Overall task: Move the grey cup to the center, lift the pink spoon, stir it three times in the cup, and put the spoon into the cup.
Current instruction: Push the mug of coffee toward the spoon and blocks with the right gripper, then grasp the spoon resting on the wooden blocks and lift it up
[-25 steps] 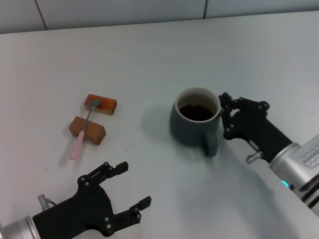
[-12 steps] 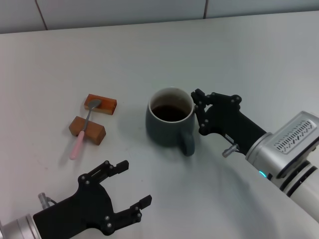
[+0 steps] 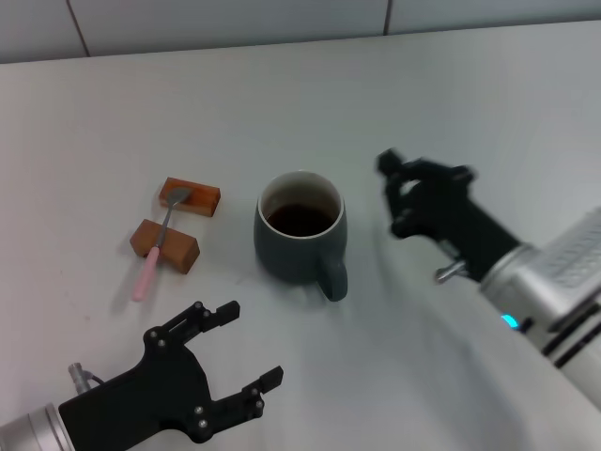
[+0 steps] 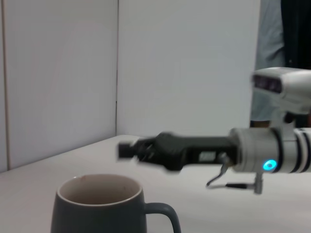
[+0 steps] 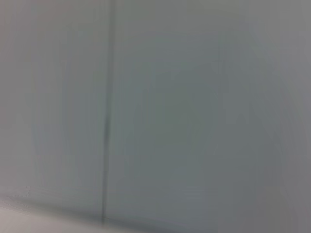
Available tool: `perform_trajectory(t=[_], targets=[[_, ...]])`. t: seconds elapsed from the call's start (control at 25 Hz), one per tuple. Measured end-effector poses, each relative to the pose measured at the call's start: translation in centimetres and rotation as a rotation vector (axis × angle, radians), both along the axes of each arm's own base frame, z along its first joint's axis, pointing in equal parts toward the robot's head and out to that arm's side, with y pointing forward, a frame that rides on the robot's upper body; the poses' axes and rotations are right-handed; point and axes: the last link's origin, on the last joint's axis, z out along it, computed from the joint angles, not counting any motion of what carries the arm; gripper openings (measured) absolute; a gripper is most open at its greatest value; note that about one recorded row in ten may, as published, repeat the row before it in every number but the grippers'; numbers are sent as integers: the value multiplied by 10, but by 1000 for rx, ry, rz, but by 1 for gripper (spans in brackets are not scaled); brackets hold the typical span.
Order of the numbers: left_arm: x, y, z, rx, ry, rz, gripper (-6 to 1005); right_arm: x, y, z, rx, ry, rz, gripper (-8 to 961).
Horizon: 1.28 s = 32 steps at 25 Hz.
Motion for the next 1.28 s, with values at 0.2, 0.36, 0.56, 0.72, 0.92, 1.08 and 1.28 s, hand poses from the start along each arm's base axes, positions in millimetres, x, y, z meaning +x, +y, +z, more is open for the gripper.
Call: perform_trajectory(t=[0.2, 0.36, 0.56, 0.72, 0.92, 1.08, 1.28], targets=[[0, 1, 3, 19, -13, 9, 842, 10, -28, 40, 9, 206, 148, 77], [0, 2, 4, 41, -23, 7, 842, 15, -56, 56, -246, 246, 334, 78], [2, -1, 11, 102, -108, 39, 841, 29, -90, 66, -389, 178, 435, 145], [-5, -1, 26, 151, -304, 162, 841, 38, -99, 69, -395, 151, 413, 281], [-27, -5, 37, 130, -568, 370, 841, 43, -101, 67, -393, 128, 390, 476], [-43, -8, 43, 121, -707, 518, 841, 43, -100, 67, -393, 128, 387, 705], [-51, -8, 44, 74, -799, 635, 843, 43, -99, 67, -396, 128, 384, 711]])
